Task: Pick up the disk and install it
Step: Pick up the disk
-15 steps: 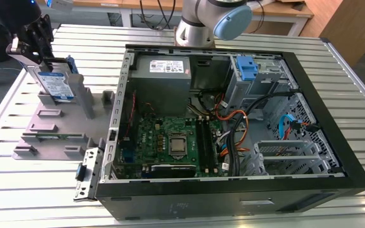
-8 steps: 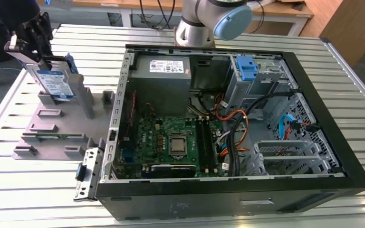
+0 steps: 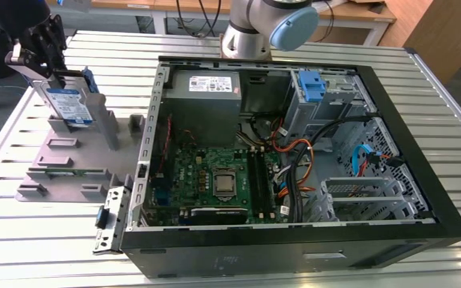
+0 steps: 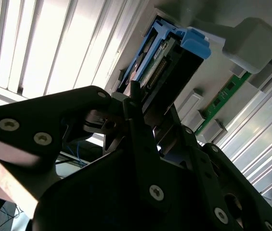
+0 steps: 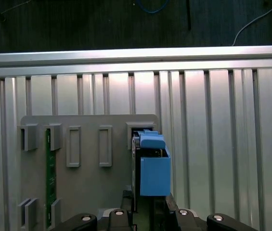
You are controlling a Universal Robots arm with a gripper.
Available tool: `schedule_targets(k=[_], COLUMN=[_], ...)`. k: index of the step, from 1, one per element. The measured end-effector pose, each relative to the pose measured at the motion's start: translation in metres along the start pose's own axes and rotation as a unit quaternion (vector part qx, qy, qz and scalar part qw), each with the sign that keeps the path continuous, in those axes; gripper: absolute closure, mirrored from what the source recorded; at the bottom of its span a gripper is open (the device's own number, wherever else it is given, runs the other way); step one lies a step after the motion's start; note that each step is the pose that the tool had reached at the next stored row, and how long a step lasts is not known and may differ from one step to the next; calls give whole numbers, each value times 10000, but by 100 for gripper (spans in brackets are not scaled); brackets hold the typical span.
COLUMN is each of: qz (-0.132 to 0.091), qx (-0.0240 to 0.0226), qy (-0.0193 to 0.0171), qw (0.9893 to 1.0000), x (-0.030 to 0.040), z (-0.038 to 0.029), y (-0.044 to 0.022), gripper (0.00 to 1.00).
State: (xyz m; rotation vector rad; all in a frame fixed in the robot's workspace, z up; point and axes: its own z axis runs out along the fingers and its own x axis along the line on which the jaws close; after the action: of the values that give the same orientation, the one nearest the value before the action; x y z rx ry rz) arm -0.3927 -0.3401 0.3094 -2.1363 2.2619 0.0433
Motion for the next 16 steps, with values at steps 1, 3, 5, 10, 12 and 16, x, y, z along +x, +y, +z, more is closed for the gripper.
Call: schedule_targets(k=[1, 3, 5, 10, 12, 16], qz=[0, 0, 0, 0, 0, 0], qx=[0, 1, 0, 0, 0, 0], qy=[0, 0, 0, 0, 0, 0], qw=[10000, 10000, 10000, 10000, 10000, 10000], x=[0, 0, 0, -1, -3, -7], z=[0, 0, -1, -35, -79, -179], y=[0, 0, 0, 0, 0, 0], gripper=[65, 65, 65, 65, 65, 65])
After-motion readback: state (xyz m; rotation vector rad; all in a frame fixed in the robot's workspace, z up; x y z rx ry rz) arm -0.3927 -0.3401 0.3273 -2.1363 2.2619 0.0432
